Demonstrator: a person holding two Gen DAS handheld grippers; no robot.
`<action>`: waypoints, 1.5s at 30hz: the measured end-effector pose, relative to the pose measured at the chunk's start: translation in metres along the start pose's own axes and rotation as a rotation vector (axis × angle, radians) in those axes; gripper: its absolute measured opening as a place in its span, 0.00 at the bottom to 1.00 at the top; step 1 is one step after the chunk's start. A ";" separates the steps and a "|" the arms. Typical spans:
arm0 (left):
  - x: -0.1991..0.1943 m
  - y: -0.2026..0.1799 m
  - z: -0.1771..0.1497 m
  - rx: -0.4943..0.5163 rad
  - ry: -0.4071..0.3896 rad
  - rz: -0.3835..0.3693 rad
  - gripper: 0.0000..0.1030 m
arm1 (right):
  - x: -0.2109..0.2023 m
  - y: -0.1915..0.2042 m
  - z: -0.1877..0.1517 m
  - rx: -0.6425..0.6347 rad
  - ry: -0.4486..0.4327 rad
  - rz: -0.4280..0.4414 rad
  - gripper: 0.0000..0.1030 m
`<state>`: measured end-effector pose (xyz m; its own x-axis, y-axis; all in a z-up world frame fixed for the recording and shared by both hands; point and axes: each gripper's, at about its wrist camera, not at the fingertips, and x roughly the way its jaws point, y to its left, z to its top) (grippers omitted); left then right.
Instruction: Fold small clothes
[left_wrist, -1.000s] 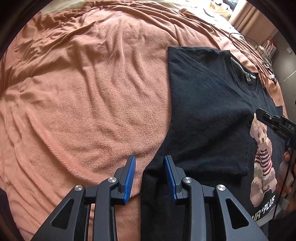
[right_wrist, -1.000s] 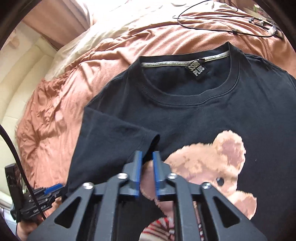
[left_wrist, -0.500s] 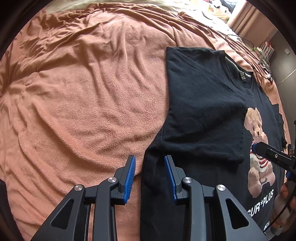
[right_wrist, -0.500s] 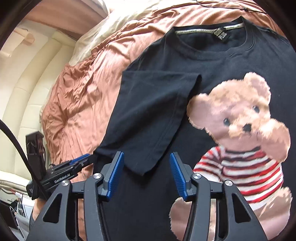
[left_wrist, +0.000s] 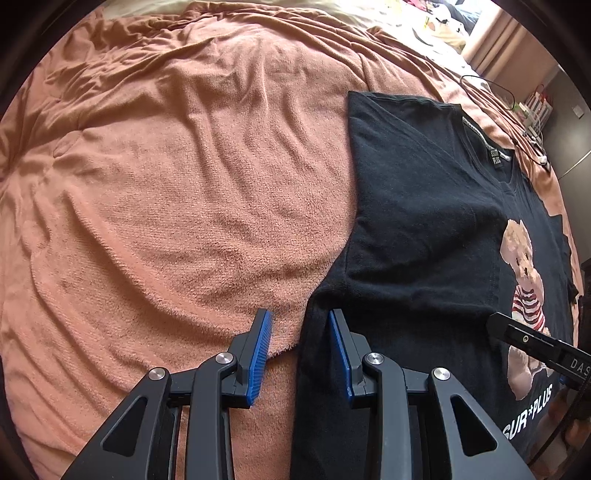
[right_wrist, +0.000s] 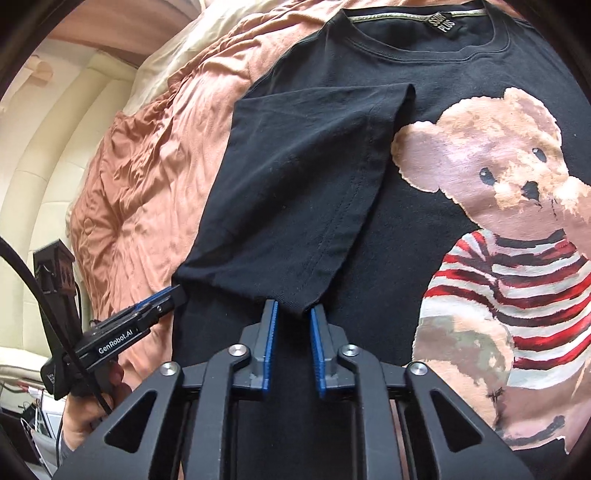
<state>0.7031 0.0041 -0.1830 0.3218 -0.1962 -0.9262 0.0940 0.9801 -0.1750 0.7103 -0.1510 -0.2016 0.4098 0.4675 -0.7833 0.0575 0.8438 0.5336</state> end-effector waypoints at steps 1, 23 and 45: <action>0.000 0.001 0.001 -0.003 -0.002 0.001 0.33 | -0.003 0.002 -0.003 -0.012 -0.007 -0.001 0.05; -0.038 0.005 0.012 -0.028 -0.059 0.014 0.32 | -0.063 0.016 -0.010 -0.088 -0.063 -0.041 0.20; 0.014 -0.033 0.019 0.050 -0.030 -0.059 0.16 | 0.009 0.014 -0.006 -0.172 -0.036 -0.019 0.19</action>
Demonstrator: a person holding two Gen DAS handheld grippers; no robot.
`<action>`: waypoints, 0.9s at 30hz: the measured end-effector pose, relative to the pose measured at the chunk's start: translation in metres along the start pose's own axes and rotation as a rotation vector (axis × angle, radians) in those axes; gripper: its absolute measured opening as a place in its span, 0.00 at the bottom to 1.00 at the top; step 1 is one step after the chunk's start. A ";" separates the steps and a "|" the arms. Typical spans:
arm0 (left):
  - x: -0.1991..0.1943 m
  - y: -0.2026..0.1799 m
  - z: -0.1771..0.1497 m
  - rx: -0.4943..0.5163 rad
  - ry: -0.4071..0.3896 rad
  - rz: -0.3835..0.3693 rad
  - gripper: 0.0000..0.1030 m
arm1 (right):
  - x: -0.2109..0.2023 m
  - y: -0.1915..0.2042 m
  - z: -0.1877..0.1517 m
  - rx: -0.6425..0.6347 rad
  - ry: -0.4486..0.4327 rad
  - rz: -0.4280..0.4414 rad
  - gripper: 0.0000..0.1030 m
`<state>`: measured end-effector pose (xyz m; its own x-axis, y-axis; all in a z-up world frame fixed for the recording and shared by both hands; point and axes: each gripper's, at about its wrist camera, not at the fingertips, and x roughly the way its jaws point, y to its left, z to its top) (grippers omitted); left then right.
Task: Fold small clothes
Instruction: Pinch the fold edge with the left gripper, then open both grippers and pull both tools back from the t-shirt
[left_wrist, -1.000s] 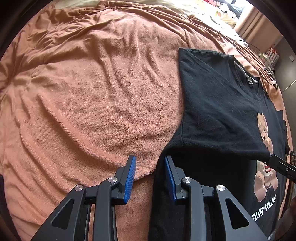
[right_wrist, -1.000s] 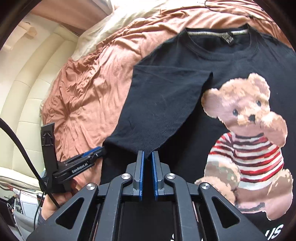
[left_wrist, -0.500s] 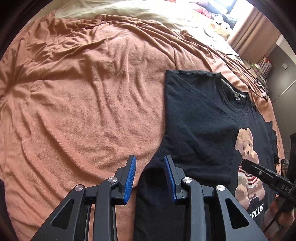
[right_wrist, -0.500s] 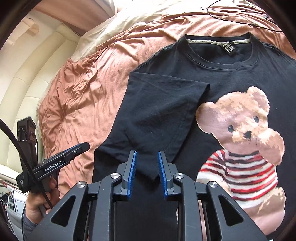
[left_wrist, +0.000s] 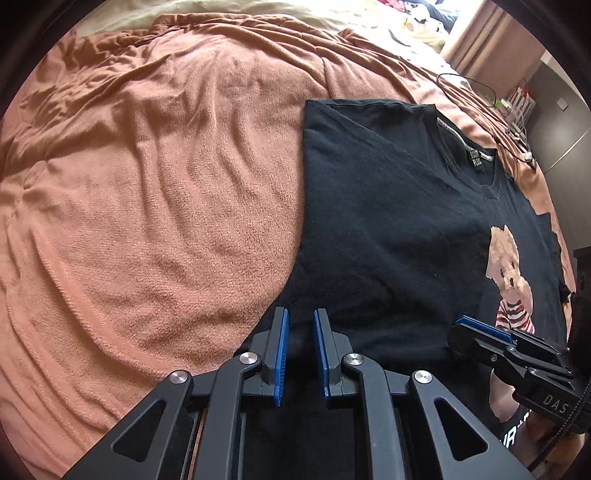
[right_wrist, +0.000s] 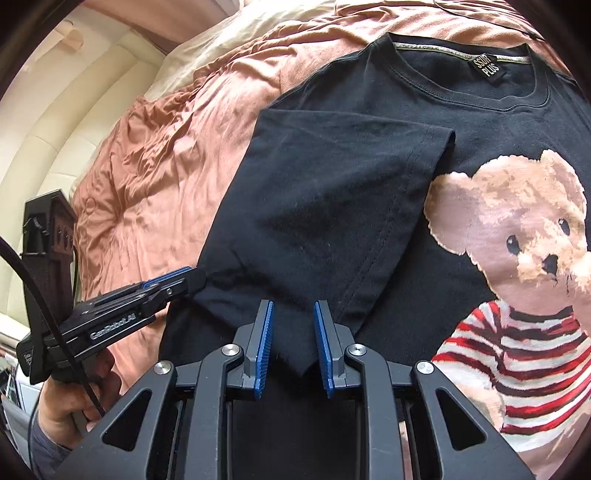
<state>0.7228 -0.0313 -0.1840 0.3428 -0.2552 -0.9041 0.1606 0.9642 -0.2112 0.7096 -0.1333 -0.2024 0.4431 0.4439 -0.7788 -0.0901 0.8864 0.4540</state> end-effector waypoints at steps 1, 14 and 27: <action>-0.002 0.001 -0.001 -0.002 0.003 -0.001 0.16 | -0.001 0.002 -0.002 -0.011 0.002 -0.008 0.19; -0.066 0.002 -0.030 -0.027 -0.012 0.045 0.16 | -0.055 0.023 -0.020 -0.084 0.010 -0.130 0.19; -0.169 -0.022 -0.073 -0.043 -0.156 0.024 0.72 | -0.181 0.046 -0.065 -0.137 -0.120 -0.229 0.36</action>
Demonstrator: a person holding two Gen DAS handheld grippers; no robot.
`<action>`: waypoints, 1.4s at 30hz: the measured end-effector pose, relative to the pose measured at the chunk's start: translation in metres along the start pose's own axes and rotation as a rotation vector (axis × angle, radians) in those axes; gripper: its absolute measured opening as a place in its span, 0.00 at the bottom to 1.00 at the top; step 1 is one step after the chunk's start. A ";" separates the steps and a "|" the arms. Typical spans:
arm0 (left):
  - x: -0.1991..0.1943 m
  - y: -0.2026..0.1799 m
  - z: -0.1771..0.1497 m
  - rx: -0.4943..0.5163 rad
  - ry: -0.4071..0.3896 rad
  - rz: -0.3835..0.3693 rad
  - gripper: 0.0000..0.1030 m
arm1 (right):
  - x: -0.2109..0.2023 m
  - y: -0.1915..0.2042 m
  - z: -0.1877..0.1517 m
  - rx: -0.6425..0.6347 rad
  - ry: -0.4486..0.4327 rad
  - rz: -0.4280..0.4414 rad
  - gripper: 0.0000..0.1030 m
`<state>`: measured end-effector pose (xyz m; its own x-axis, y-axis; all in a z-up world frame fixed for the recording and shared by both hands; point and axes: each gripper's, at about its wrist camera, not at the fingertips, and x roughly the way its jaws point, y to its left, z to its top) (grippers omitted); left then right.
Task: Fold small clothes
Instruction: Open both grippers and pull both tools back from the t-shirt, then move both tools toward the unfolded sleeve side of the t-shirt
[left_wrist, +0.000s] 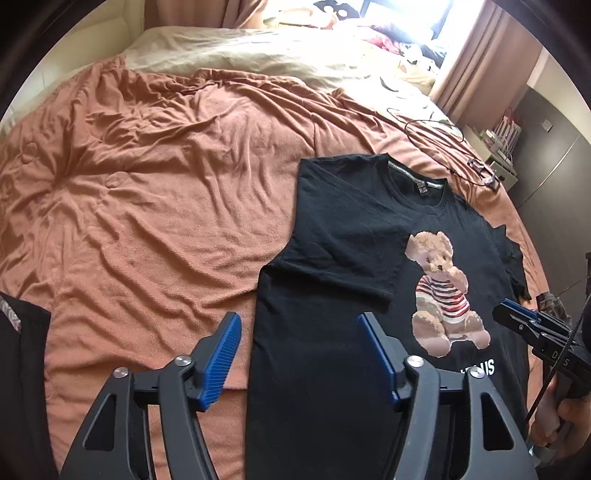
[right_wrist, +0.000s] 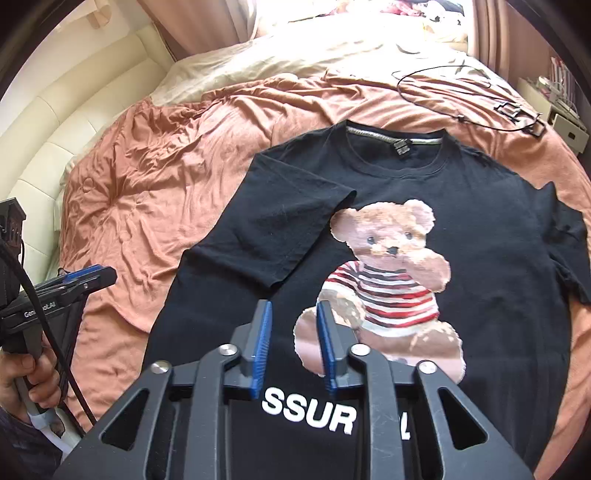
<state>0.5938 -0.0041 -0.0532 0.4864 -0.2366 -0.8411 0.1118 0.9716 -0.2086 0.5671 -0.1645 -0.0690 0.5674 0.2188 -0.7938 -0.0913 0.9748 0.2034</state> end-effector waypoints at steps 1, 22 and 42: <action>-0.008 -0.001 -0.003 -0.004 -0.013 -0.001 0.76 | -0.010 0.001 -0.004 0.003 -0.011 -0.010 0.63; -0.112 -0.027 -0.076 -0.011 -0.166 -0.009 1.00 | -0.141 0.006 -0.072 -0.055 -0.101 -0.113 1.00; -0.184 -0.099 -0.137 0.084 -0.275 -0.106 1.00 | -0.264 -0.044 -0.144 0.045 -0.233 -0.162 1.00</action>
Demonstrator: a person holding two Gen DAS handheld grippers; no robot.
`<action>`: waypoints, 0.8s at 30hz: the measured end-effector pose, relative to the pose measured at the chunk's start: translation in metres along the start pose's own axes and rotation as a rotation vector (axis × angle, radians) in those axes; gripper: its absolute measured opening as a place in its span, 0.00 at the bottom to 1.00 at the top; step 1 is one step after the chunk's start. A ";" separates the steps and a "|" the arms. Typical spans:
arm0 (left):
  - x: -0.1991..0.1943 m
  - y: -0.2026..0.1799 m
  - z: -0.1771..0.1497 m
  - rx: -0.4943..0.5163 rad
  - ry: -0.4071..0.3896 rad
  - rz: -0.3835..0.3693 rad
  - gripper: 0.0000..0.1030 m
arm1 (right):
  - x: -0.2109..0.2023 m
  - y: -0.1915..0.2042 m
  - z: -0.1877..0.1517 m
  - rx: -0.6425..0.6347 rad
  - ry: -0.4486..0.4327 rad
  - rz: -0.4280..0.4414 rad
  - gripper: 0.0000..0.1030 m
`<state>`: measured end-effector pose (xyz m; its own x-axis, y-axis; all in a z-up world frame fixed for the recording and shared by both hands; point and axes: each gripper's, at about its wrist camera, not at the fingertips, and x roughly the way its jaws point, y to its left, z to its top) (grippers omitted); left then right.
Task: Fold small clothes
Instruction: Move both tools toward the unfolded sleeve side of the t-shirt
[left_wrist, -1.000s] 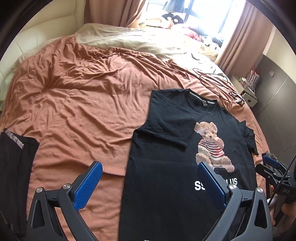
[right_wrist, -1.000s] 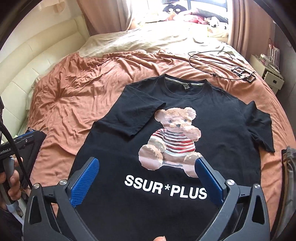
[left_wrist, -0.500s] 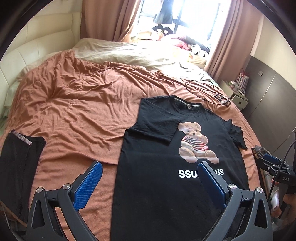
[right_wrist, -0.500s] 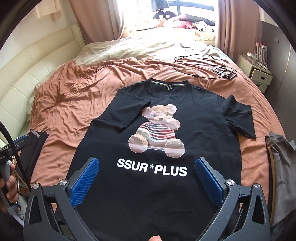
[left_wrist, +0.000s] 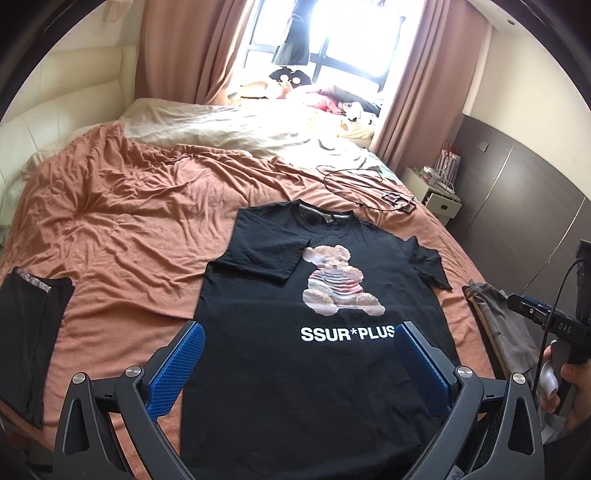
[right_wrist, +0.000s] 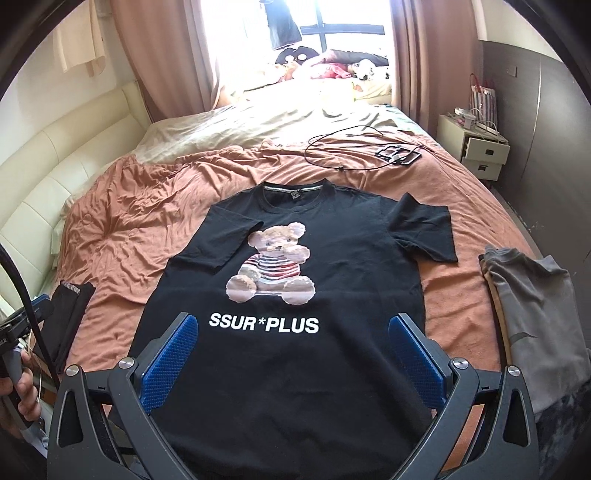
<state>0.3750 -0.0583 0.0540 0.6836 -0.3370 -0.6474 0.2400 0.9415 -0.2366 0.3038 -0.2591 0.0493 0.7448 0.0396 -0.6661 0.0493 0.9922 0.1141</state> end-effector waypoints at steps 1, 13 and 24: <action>-0.003 -0.005 -0.001 0.005 -0.008 -0.002 1.00 | -0.006 -0.005 -0.002 0.006 -0.012 -0.012 1.00; -0.005 -0.069 0.002 0.061 -0.030 -0.026 1.00 | -0.044 -0.044 -0.017 0.054 -0.091 -0.093 1.00; 0.026 -0.131 0.012 0.102 0.004 -0.090 1.00 | -0.049 -0.079 -0.018 0.079 -0.125 -0.085 1.00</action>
<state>0.3697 -0.1902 0.0770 0.6537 -0.4199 -0.6296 0.3690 0.9032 -0.2192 0.2517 -0.3377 0.0592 0.8126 -0.0644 -0.5793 0.1643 0.9789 0.1216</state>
